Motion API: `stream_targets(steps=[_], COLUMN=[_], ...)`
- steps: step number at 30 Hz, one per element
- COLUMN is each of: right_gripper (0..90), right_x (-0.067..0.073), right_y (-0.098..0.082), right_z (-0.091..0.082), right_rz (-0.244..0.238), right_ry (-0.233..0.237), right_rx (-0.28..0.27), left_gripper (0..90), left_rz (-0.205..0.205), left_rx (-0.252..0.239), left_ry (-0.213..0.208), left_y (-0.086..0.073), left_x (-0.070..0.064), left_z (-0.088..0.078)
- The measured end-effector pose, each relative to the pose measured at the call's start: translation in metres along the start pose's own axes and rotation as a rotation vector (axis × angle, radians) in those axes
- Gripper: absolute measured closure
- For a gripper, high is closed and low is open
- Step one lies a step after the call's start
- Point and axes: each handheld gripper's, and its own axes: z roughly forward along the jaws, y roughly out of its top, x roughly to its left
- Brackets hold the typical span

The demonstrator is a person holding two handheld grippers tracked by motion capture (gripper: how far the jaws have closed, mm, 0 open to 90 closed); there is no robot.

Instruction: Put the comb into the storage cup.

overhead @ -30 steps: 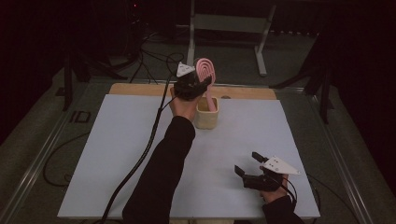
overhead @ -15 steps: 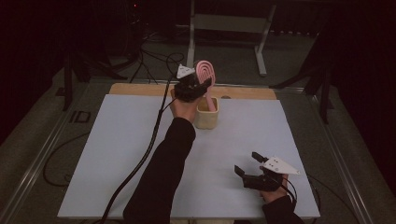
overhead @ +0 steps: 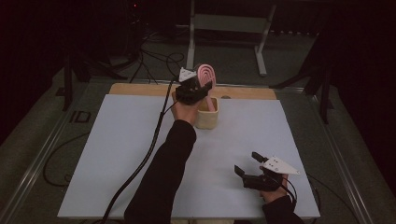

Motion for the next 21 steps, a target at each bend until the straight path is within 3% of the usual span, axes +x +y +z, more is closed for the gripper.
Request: stream_targets(steps=[21], right_gripper=[9.9], right_x=[0.0], right_y=[0.0], right_z=[0.0], right_rz=[0.001], right_ry=[-0.001], right_rx=[-0.001], left_gripper=[63.6], left_rz=[0.014], left_rx=[0.032], left_ry=[-0.002], left_y=[-0.012], left_x=[-0.003], left_z=[0.005])
